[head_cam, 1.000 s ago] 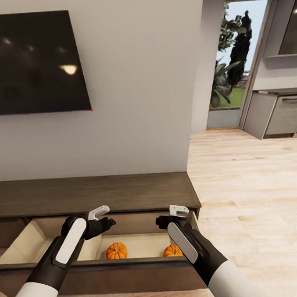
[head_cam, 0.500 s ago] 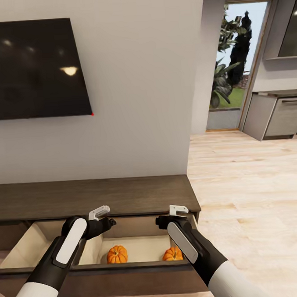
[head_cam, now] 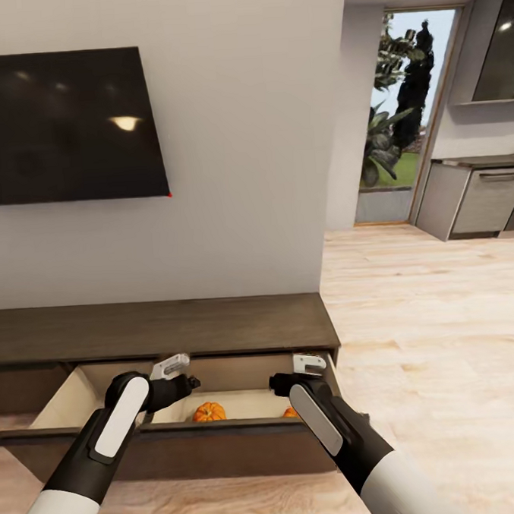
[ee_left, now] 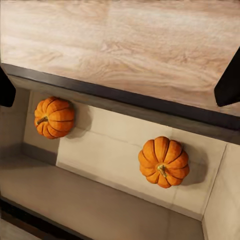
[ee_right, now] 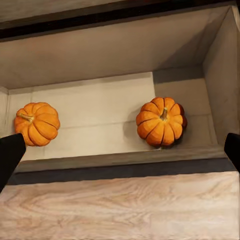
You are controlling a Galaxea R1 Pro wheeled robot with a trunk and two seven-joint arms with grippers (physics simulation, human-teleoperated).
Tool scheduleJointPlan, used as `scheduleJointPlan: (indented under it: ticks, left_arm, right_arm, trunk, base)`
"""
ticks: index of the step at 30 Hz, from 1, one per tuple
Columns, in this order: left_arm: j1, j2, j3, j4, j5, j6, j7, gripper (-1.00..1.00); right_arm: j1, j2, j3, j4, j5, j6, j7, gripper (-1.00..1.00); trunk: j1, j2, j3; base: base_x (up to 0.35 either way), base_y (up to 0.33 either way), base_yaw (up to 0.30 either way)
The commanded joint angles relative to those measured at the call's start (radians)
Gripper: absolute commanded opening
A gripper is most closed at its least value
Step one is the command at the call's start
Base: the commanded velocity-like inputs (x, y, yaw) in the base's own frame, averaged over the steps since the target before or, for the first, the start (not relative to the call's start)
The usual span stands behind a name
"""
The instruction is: Place each of the two pumpkins and all three candles from the living room inside a cabinet in the living room (use any cabinet), then make sure every cabinet is closed, and position the cauldron so it is next to a table in the living room.
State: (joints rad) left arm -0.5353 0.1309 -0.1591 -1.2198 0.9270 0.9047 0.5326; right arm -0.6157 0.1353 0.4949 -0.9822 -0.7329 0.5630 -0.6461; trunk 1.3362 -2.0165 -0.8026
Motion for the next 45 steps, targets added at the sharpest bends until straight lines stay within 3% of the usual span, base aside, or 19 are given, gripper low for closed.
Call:
scheduleJointPlan:
  ticks: [1,23,45]
  left_arm:
    - [0.000,0.001,-0.002,-0.002,0.010,0.000,0.010,1.00]
    - [0.000,0.001,-0.003,-0.006,0.010,0.000,0.010,1.00]
    - [0.000,-0.002,-0.006,-0.024,0.005,-0.001,0.017,1.00]
  right_arm:
    - [-0.001,0.000,0.002,-0.001,-0.008,0.002,-0.009,1.00]
    - [-0.001,0.000,0.002,-0.001,-0.008,0.000,-0.008,1.00]
    - [-0.001,0.000,0.002,-0.001,-0.008,0.001,-0.008,1.00]
  trunk:
    - [-0.001,-0.001,-0.001]
    - [-0.001,-0.001,-0.001]
    - [0.084,-0.155,-0.070]
  base:
    - [-0.325,0.002,0.000]
    - [-0.305,0.000,0.000]
    - [-0.075,0.000,0.000]
